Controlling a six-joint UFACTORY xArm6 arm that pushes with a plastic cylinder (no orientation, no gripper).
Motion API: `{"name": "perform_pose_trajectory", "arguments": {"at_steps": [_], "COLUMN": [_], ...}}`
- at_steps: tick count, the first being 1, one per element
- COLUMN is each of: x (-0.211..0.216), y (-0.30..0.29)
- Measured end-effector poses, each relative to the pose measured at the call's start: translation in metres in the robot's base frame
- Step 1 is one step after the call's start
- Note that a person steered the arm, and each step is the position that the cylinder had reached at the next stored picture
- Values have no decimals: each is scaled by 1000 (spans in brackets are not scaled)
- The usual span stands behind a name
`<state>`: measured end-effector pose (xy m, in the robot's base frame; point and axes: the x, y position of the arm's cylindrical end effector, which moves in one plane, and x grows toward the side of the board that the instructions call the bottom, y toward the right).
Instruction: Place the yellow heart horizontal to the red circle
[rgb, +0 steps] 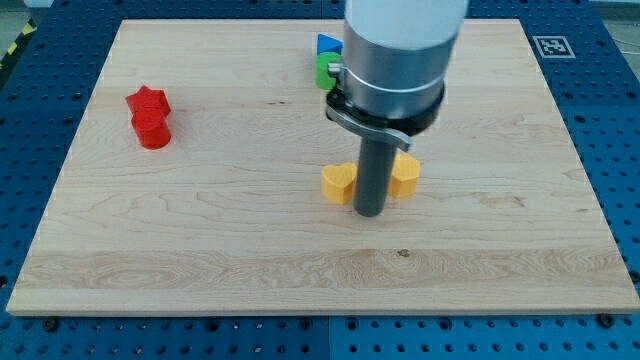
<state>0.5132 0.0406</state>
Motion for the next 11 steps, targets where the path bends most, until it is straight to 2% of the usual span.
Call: {"name": "perform_pose_trajectory", "arguments": {"at_steps": [4,7,11], "x": [-54,-81,-92], "y": [-58,-69,-105]}}
